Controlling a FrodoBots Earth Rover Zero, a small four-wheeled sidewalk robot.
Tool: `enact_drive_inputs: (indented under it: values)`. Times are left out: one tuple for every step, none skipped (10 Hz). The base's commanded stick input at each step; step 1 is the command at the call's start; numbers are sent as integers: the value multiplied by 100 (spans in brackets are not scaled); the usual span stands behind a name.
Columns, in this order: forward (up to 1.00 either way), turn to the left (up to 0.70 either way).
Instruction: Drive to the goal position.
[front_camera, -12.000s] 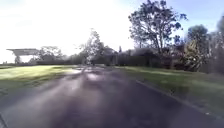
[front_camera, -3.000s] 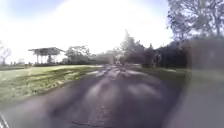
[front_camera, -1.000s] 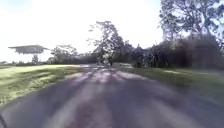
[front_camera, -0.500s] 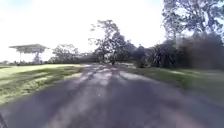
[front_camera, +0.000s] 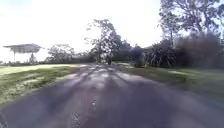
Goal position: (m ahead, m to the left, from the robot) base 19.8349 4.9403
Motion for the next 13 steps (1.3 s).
enact_drive_inputs:
  values:
    - [70,0]
    - [70,0]
    - [70,0]
    - [70,0]
    - [70,0]
    - [70,0]
    - [70,0]
    - [70,0]
    - [70,0]
    - [70,0]
    - [70,0]
    - [70,0]
    - [70,0]
